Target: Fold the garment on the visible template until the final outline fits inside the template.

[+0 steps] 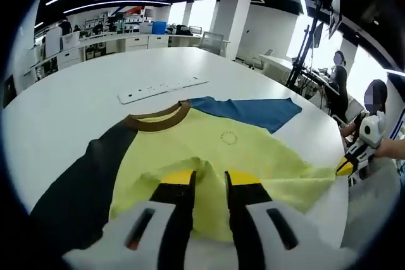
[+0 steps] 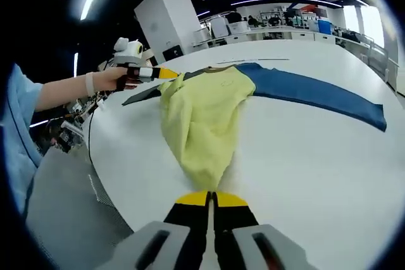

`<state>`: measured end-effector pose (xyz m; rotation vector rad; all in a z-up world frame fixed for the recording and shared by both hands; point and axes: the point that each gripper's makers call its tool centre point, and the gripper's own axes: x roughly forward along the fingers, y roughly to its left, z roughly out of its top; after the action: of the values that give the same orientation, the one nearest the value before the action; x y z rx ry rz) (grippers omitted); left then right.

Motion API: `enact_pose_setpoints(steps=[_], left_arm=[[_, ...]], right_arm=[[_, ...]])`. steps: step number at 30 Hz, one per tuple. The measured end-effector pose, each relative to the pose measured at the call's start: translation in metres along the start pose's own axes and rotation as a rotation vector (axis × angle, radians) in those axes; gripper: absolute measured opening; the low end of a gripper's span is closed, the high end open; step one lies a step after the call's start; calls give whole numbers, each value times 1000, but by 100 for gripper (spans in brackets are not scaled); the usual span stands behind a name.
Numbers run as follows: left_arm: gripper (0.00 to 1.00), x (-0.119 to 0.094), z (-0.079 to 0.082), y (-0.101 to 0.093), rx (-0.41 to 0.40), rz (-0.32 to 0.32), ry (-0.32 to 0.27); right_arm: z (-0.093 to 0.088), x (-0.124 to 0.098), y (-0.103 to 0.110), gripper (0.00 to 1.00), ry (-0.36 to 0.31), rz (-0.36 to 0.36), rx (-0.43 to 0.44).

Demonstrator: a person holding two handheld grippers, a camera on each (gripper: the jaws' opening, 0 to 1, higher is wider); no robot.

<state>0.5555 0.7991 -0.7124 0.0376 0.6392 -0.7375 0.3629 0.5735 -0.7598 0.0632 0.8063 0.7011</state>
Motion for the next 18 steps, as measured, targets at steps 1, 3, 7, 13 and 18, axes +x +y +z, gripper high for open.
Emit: enact_pose_setpoints(steps=[1,3,7,13,18], left_arm=[[33,-2,-1,0,22,3,-1],[40,-6,-2,0,54,2,6],[37,-12,-4,7,46,2,12],[18,-19,-15,29,-34,59,34],[15,-18,-27,39,-45,88,60]], right_arm=[[-1,0,0,0,2,1,-1],[-2,1,1,0,4,4,1],[-3,2,2,0,9,8,1],[-4,2,3,0,10,11,4],[-5,0,4,0,9,10,7]])
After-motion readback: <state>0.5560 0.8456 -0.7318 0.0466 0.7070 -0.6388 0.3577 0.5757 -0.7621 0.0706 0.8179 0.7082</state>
